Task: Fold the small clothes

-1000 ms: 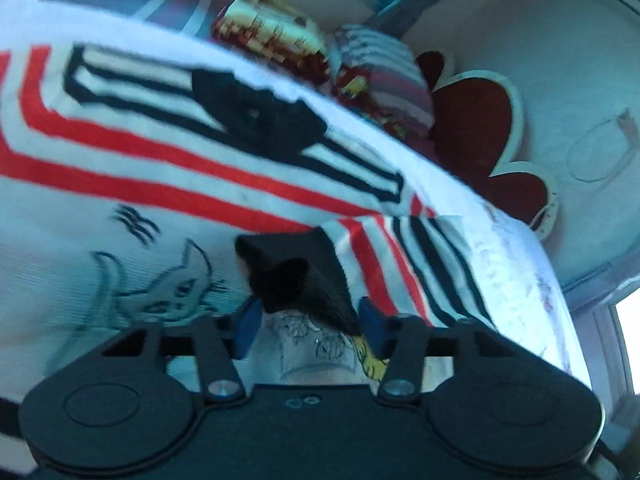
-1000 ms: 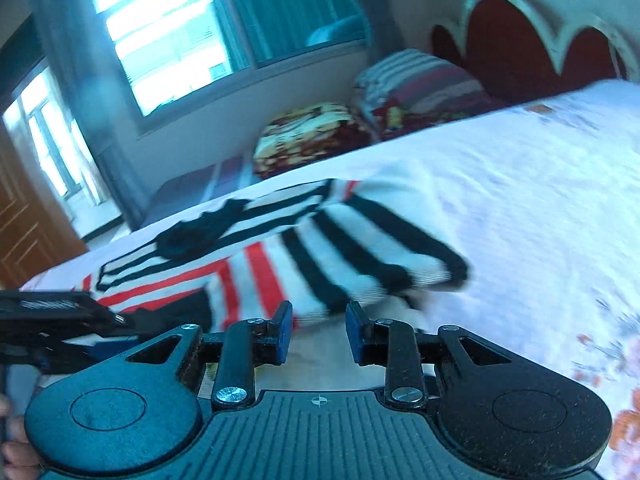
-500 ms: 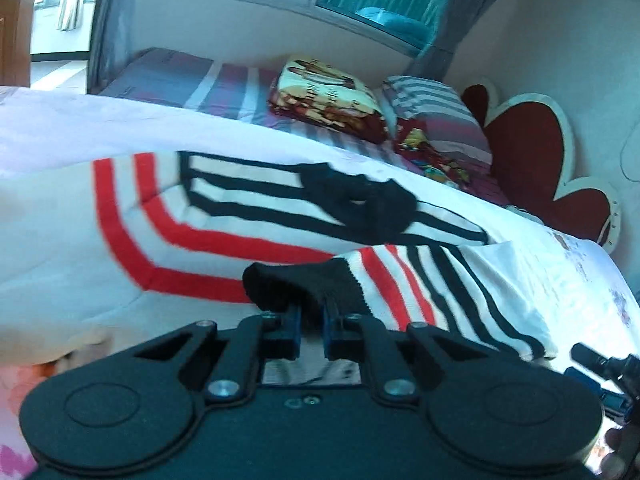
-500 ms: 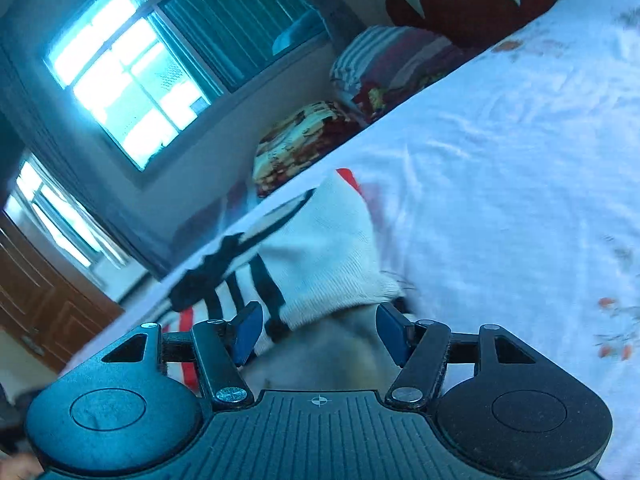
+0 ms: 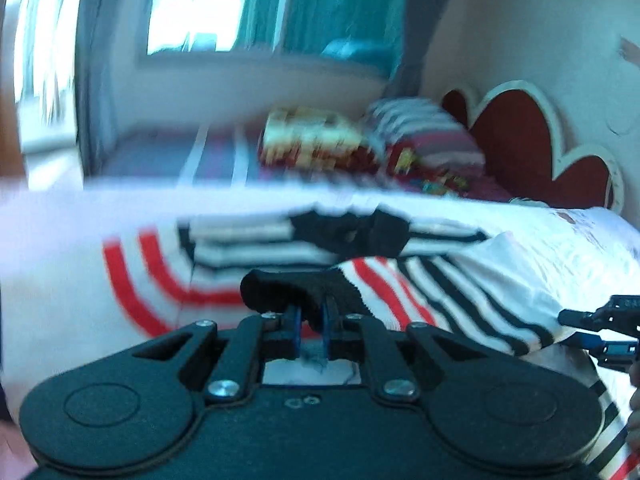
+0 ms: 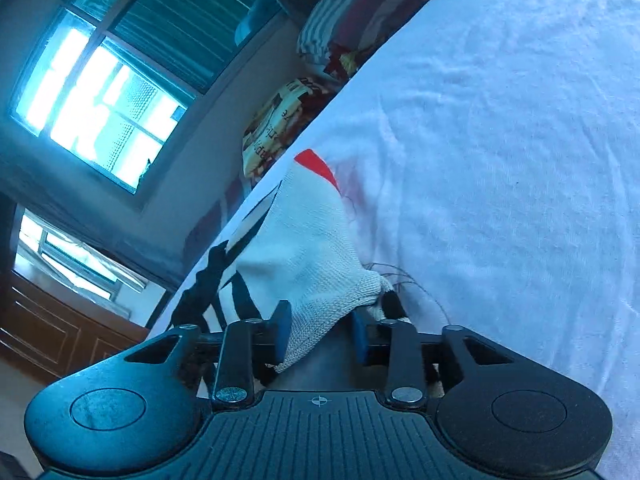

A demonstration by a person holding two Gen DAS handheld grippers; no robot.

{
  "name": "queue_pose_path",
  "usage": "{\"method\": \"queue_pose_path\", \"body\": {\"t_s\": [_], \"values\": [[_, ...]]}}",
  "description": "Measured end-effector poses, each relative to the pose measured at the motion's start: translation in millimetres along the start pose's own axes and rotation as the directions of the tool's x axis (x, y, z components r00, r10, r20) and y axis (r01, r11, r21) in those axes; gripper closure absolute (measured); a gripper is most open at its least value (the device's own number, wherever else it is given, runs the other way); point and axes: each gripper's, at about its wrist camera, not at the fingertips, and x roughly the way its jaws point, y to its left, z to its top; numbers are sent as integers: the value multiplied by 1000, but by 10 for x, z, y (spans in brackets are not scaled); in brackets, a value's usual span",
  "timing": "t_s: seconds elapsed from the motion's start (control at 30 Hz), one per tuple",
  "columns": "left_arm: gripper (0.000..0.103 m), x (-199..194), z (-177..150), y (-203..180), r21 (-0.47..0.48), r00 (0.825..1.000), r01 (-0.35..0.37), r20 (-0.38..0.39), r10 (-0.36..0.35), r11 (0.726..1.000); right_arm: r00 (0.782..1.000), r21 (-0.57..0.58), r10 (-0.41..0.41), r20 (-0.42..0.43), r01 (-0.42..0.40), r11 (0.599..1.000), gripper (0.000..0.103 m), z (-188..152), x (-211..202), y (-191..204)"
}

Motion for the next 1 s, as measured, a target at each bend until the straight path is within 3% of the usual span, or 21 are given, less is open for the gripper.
{"method": "queue_pose_path", "body": {"t_s": [0.03,0.07,0.13,0.3,0.33,0.37,0.43,0.5,0.63,0.7,0.73,0.77,0.83,0.9,1.0], "values": [[94,7,-5,-36,21,1000,-3,4,3,1000,1000,-4,-6,-1,6,1000,74,-3,-8,-19],[94,104,-39,-50,41,998,-28,-63,30,999,1000,-9,-11,-1,11,1000,77,-24,0,-17],[94,361,-186,57,-10,975,-58,-217,55,998,1000,-12,-16,3,16,1000,80,-91,13,-3],[93,336,-233,96,-43,977,-46,-210,36,998,997,-102,-71,-4,70,992,92,-114,34,63],[85,345,-215,120,-56,976,-49,-216,36,997,997,-121,-77,-10,76,990,92,-115,50,87],[70,326,-201,153,-67,974,-57,-223,41,996,995,-156,-95,-18,91,984,91,-110,41,127],[51,188,-171,236,-58,974,-133,-192,120,989,989,-235,-143,-26,133,963,91,-115,-39,234],[53,70,-122,211,-18,981,-145,-129,142,989,990,-321,-131,51,141,937,91,-122,-255,364],[47,205,31,-187,68,993,-49,-101,56,996,987,-498,-138,88,163,852,91,-117,-108,621],[40,456,13,-366,63,991,-5,-135,13,998,981,-551,-184,54,183,814,91,-159,149,619],[38,610,-36,-412,70,985,-7,-170,19,998,971,-582,-236,24,206,787,91,-195,285,573],[38,741,-98,-429,88,974,-25,-222,44,996,974,-606,-223,30,195,771,92,-224,302,545],[43,695,-61,-457,102,982,-32,-183,50,994,980,-611,-199,22,171,773,91,-174,226,577],[40,638,46,-513,107,993,-15,-115,27,994,988,-598,-142,59,149,787,91,-55,187,570],[38,822,187,-657,123,992,10,-126,6,992,988,-592,-144,60,151,792,91,158,491,624]]}}
